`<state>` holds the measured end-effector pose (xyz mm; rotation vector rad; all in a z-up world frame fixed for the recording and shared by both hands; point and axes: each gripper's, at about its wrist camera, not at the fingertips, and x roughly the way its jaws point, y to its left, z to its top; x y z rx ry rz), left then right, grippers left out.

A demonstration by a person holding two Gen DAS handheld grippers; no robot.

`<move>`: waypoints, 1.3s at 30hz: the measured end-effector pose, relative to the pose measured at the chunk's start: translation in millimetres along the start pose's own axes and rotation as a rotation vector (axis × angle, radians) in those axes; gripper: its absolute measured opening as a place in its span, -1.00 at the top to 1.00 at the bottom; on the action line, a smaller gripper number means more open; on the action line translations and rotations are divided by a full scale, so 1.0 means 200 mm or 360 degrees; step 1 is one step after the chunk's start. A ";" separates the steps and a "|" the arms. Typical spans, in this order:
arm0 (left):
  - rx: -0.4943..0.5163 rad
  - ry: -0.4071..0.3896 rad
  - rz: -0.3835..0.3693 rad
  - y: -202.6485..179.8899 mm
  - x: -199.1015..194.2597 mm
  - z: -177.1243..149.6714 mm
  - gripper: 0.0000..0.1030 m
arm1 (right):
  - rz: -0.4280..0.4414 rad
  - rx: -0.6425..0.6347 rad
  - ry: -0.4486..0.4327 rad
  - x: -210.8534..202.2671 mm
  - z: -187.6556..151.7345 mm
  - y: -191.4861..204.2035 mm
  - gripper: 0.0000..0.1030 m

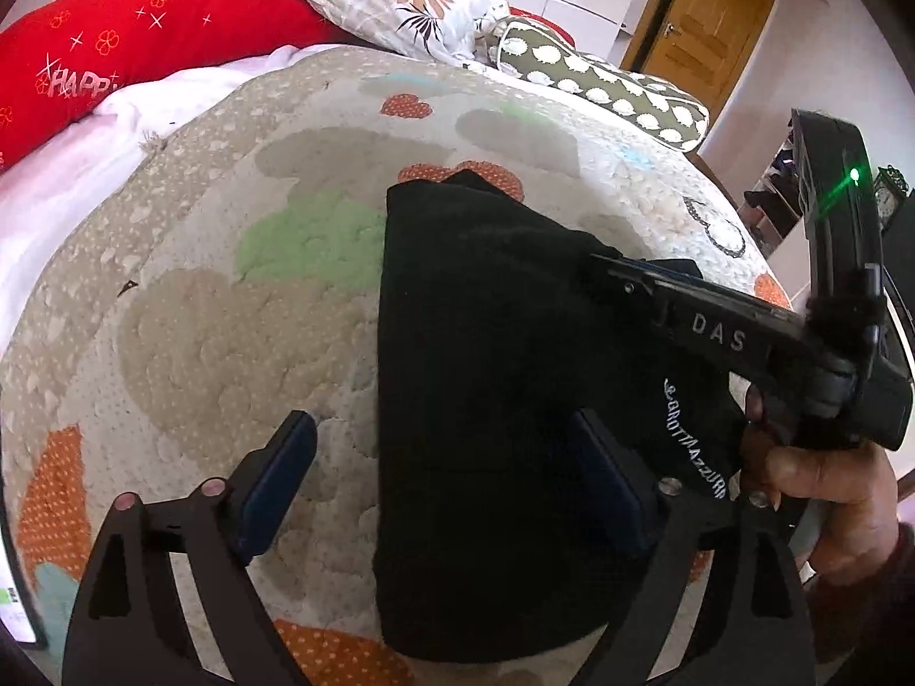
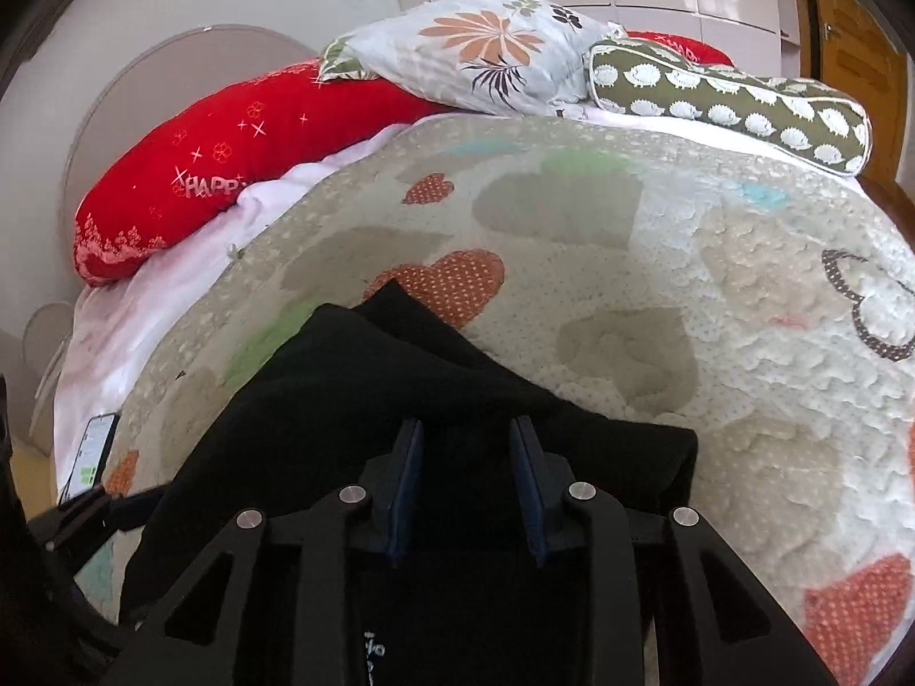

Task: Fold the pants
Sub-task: 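Release the pants and pull both grippers back from the stack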

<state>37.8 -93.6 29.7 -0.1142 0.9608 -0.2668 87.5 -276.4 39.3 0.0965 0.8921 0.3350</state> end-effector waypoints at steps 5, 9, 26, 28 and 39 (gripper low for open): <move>-0.0009 -0.0004 0.0006 -0.01 -0.03 -0.01 -0.77 | -0.0009 -0.0015 0.0000 -0.05 0.00 0.01 0.37; -0.0007 -0.0012 0.0009 -0.01 -0.08 -0.01 -0.76 | -0.0001 -0.0024 -0.0044 -0.21 -0.02 0.04 0.30; 0.0040 -0.0085 0.0059 -0.02 -0.16 -0.08 -0.76 | -0.0146 -0.0101 -0.0034 -0.37 -0.44 0.11 0.13; 0.0041 -0.0099 0.0071 -0.03 -0.17 -0.09 -0.76 | -0.0123 -0.0060 -0.0037 -0.39 -0.44 0.09 0.13; 0.0077 -0.0212 0.0140 -0.07 -0.30 -0.10 -0.76 | -0.0130 0.0047 -0.0187 -0.60 -0.40 0.09 -0.22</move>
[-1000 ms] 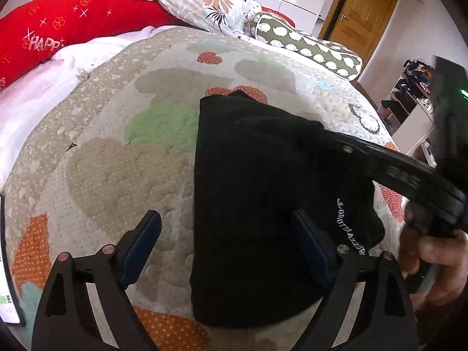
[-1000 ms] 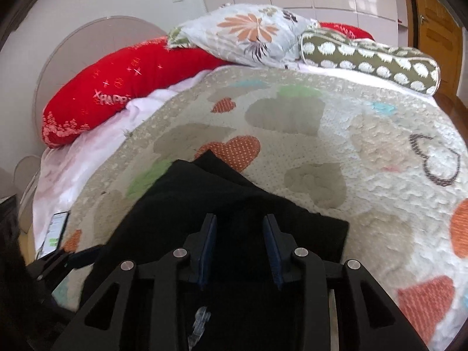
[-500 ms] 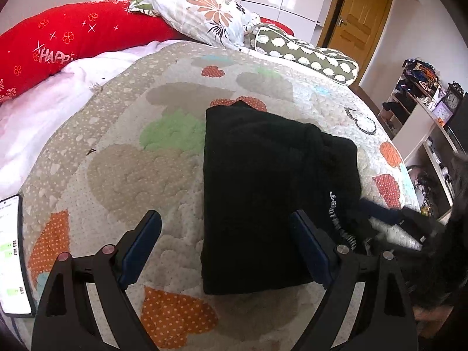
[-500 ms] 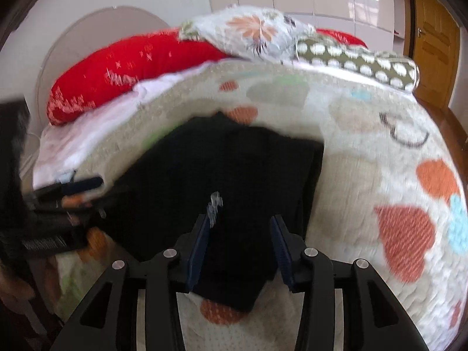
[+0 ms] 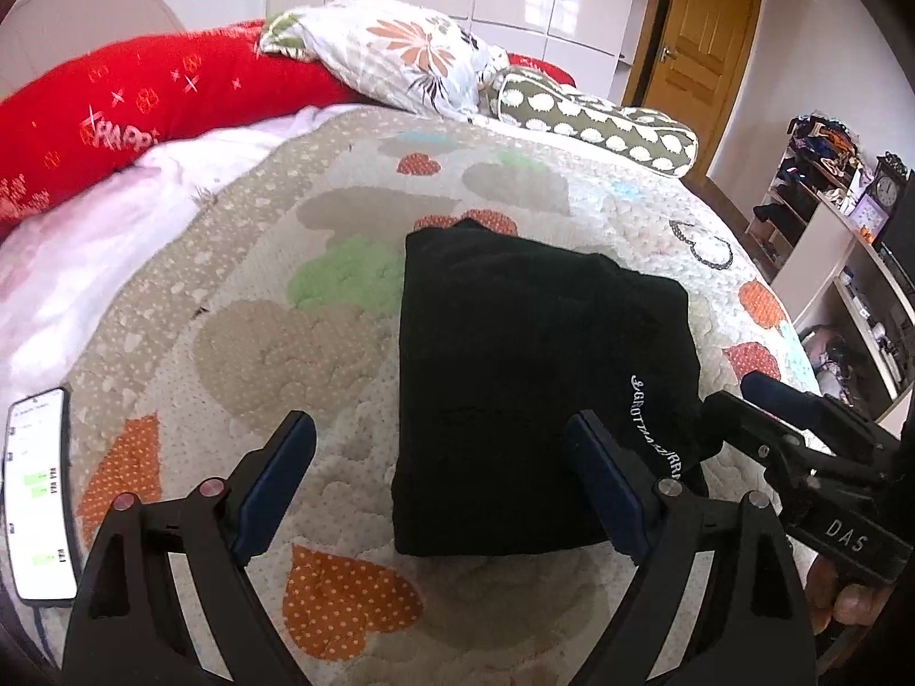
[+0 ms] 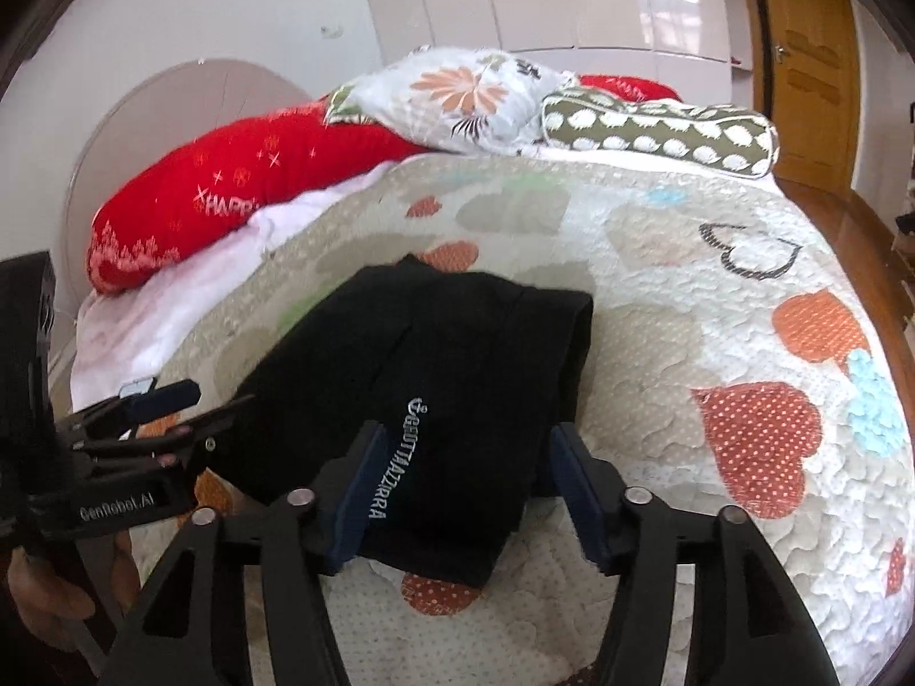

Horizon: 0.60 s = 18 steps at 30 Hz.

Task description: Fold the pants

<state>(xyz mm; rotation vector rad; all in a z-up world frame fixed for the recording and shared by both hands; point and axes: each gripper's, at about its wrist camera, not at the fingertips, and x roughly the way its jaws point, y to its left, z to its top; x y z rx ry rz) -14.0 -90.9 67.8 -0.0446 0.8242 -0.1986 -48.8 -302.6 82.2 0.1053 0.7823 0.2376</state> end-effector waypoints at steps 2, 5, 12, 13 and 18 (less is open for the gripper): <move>0.0008 -0.0025 0.0021 -0.01 -0.02 0.00 -0.76 | -0.0014 0.0011 -0.0005 -0.01 0.01 0.01 -0.27; -0.0006 -0.0044 0.0024 0.00 -0.05 -0.01 -0.76 | -0.0016 0.0032 -0.0025 -0.02 0.01 0.02 -0.30; -0.0004 -0.0047 0.0033 0.00 -0.08 -0.01 -0.76 | -0.0005 0.0014 -0.0023 -0.04 0.01 0.04 -0.35; -0.0005 -0.0050 0.0026 -0.01 -0.08 -0.01 -0.76 | -0.0006 0.0012 -0.0025 -0.05 0.01 0.04 -0.37; 0.0013 -0.0039 0.0038 -0.02 -0.09 -0.01 -0.76 | 0.0001 0.0020 -0.0025 -0.05 0.01 0.05 -0.41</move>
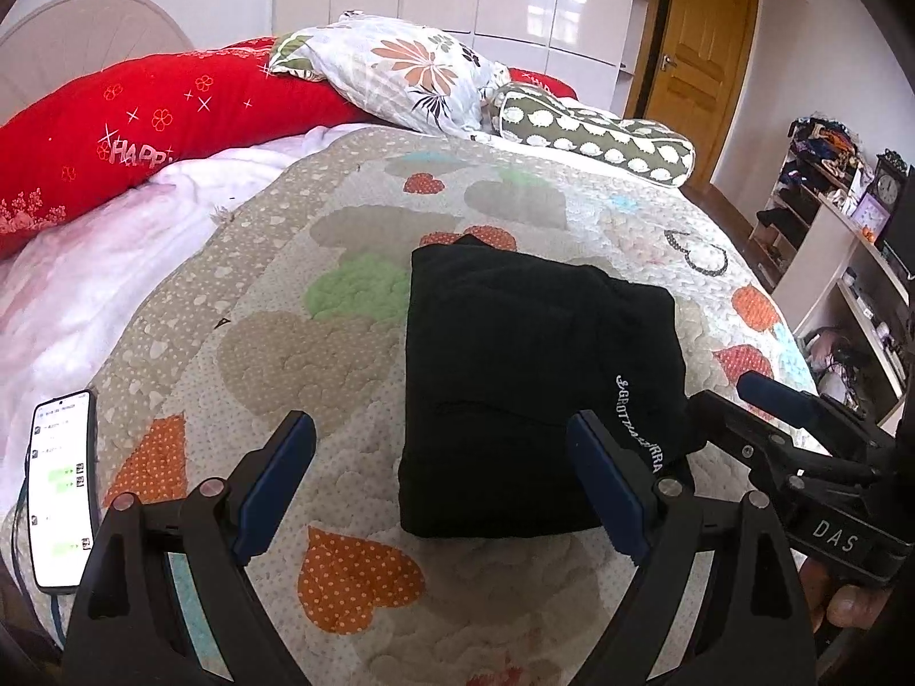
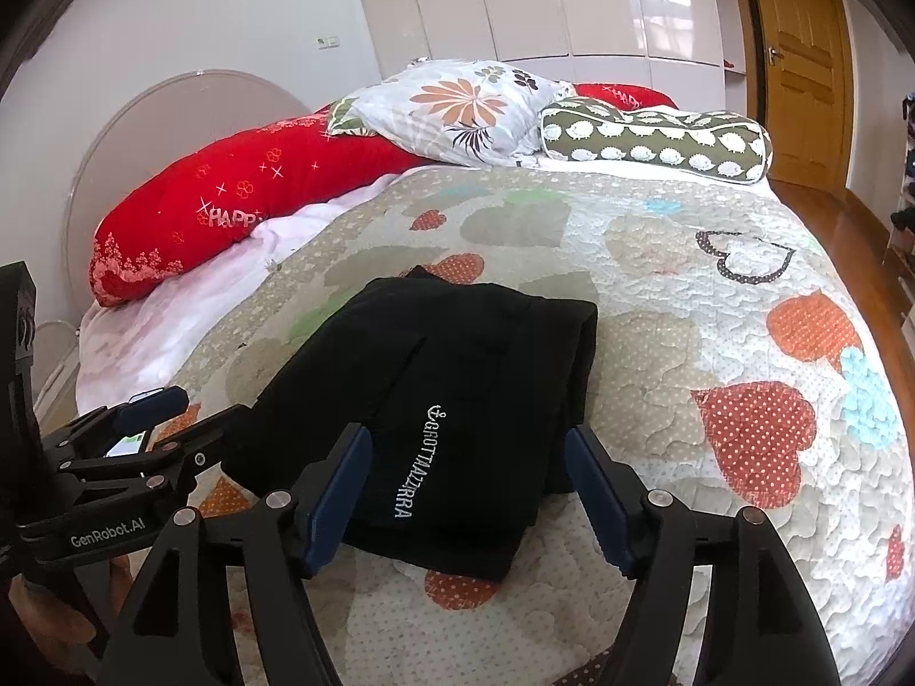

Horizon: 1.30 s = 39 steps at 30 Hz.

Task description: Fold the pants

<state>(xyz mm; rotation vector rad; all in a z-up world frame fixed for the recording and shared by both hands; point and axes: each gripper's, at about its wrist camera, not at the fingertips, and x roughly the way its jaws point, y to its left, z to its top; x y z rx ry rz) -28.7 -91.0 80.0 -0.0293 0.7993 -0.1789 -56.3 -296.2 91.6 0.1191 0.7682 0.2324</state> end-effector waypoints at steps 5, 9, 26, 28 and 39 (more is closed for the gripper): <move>0.0000 0.0014 0.0021 0.00 0.01 0.00 -0.76 | -0.0002 0.0004 0.0003 0.01 -0.01 0.00 -0.41; -0.0004 0.0011 0.0037 0.01 0.01 0.00 -0.76 | -0.0001 0.0000 0.0006 0.01 -0.01 0.01 -0.42; 0.0053 -0.0065 0.0086 -0.03 -0.09 0.00 -0.76 | -0.0002 0.0001 -0.0024 -0.07 -0.05 0.00 -0.47; 0.0048 -0.0073 0.0091 -0.03 -0.10 0.00 -0.76 | 0.0002 0.0005 -0.0028 -0.08 -0.05 -0.01 -0.47; 0.0054 -0.0100 0.0101 -0.03 -0.17 -0.03 -0.76 | 0.0031 -0.0020 -0.0024 -0.10 -0.09 0.03 -0.48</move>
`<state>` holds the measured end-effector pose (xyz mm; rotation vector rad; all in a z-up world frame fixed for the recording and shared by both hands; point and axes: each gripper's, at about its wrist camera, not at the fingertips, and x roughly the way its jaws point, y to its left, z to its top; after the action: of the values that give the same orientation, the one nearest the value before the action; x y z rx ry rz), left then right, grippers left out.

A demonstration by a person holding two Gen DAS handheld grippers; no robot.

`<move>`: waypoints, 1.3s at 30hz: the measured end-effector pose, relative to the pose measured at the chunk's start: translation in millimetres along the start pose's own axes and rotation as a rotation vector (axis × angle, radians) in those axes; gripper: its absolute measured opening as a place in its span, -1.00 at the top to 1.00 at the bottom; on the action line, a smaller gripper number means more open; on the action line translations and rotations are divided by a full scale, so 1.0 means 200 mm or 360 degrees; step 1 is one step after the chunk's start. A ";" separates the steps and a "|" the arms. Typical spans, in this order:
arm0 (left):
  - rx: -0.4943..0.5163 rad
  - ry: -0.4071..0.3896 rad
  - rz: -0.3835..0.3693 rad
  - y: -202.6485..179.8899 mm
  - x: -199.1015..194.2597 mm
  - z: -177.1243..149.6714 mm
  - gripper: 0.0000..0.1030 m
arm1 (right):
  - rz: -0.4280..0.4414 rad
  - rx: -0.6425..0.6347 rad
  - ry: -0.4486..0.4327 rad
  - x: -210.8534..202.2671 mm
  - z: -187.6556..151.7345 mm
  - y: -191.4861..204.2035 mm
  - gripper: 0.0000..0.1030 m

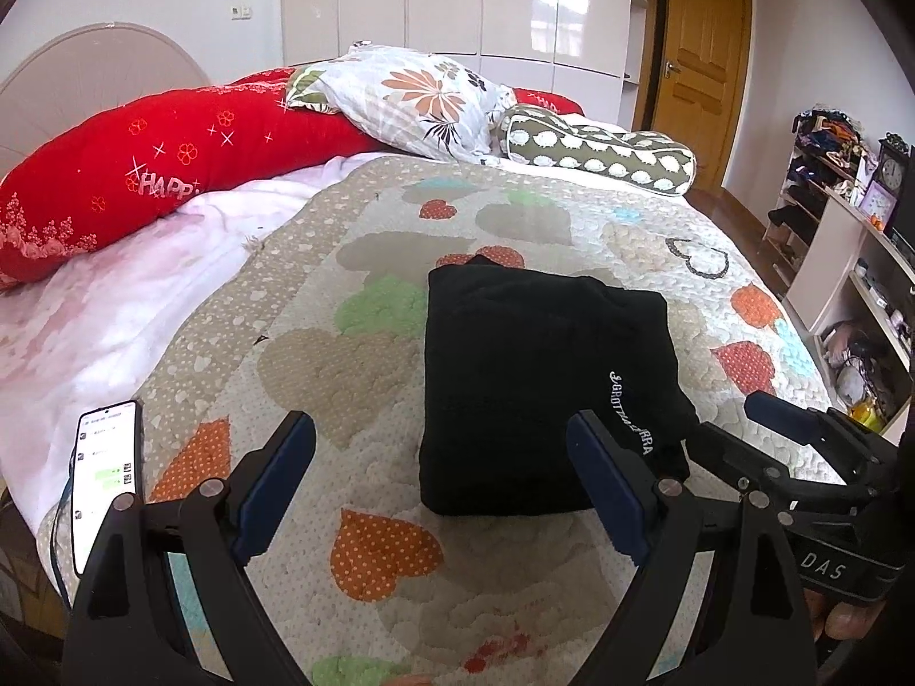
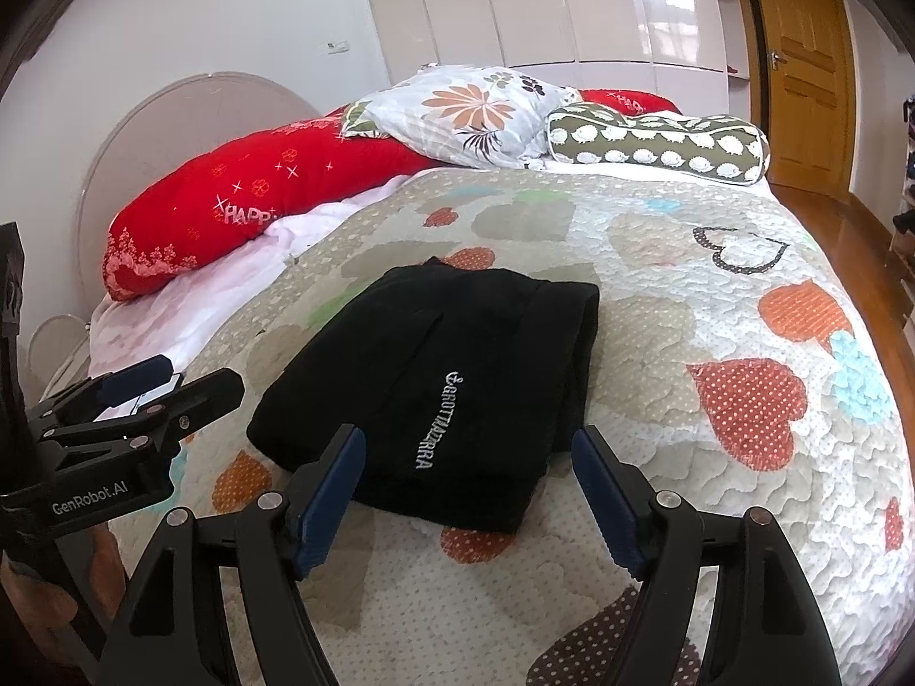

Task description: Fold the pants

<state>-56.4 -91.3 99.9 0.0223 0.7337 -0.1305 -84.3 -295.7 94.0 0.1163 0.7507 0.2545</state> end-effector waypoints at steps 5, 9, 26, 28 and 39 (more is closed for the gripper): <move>0.0006 -0.0020 0.0006 -0.01 -0.03 0.00 -0.76 | 0.0010 0.0003 -0.0003 -0.01 -0.01 0.00 -0.49; 0.0008 -0.0018 -0.0004 -0.01 -0.03 -0.01 -0.76 | 0.0013 0.0001 -0.0002 -0.01 -0.02 0.00 -0.49; 0.0011 0.0000 -0.0032 -0.04 -0.02 -0.02 -0.76 | 0.0017 0.0012 0.0024 0.01 -0.03 -0.01 -0.49; 0.0009 0.0002 -0.0031 -0.05 -0.02 -0.02 -0.76 | 0.0015 0.0008 0.0025 0.01 -0.03 -0.01 -0.49; -0.0006 0.0019 -0.0038 -0.04 0.00 -0.03 -0.76 | 0.0015 -0.0007 0.0052 0.04 -0.04 0.00 -0.52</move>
<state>-61.1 -99.3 95.5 0.0107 0.7465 -0.1518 -84.2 -293.9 83.0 0.1118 0.7821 0.2674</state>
